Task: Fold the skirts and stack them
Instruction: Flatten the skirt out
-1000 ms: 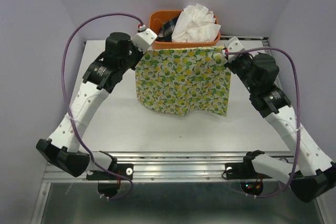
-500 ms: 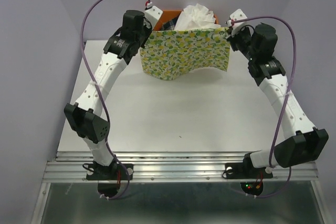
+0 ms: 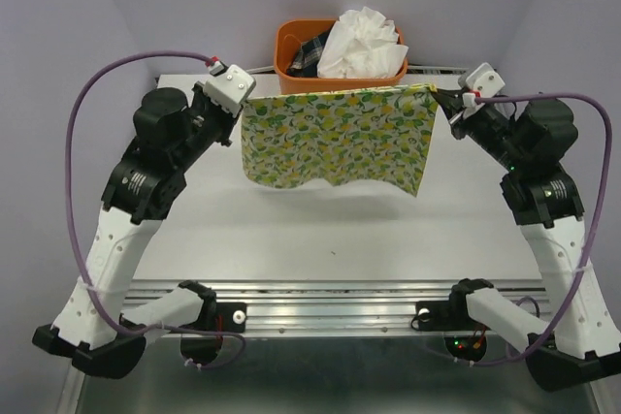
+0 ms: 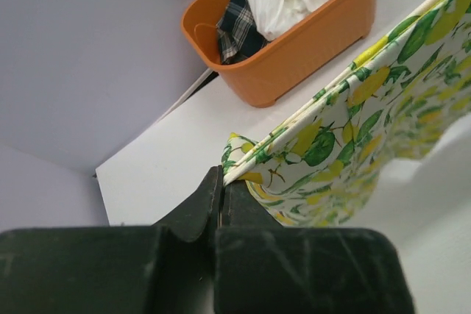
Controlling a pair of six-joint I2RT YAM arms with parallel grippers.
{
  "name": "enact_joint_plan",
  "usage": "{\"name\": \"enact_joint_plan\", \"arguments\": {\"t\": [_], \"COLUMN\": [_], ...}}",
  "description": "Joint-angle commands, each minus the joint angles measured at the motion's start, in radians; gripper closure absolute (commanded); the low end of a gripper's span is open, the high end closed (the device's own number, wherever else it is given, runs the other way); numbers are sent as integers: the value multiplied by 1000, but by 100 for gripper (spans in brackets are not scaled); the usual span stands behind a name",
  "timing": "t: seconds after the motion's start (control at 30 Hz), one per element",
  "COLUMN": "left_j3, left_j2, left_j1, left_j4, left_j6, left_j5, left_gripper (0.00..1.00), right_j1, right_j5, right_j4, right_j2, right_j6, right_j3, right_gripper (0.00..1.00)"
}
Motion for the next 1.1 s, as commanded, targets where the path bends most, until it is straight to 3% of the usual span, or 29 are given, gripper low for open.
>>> {"name": "enact_joint_plan", "arguments": {"t": [0.0, 0.23, 0.4, 0.5, 0.57, 0.6, 0.63, 0.7, 0.83, 0.93, 1.07], "left_j3": [-16, -71, -101, -1, 108, 136, 154, 174, 99, -40, -137], "left_j2": [-91, 1, 249, 438, 552, 575, 587, 590, 538, 472, 443], "left_j1": [58, 52, 45, 45, 46, 48, 51, 52, 65, 69, 69], "left_j4": [-80, -97, -46, -57, -81, -97, -97, -86, -66, -28, 3], "left_j6": [22, 10, -81, -158, -201, -204, -208, -213, -196, -181, -159], "left_j5": [-52, -25, -69, -91, -91, -84, -76, -76, -61, 8, 134], "left_gripper": [100, 100, 100, 75, 46, 41, 22, 21, 21, 26, 38], "right_j1": [-42, -42, -42, -42, -42, -42, -42, -42, -42, -42, -42], "right_j5": [140, 197, 251, 330, 390, 404, 415, 427, 389, 319, 260], "right_j4": [-101, -55, 94, 179, 196, 198, 196, 175, 65, -47, -173], "right_j2": [-74, 4, 153, 288, 367, 432, 460, 507, 520, 514, 537], "right_j6": [-3, -46, -61, -75, -59, -39, -26, -15, 0, -8, -52], "right_j3": [0, -169, -312, -309, -274, -228, -205, -139, -61, -36, -19], "right_gripper": [99, 99, 99, 97, 82, 44, 25, 3, 2, 5, 19]}}
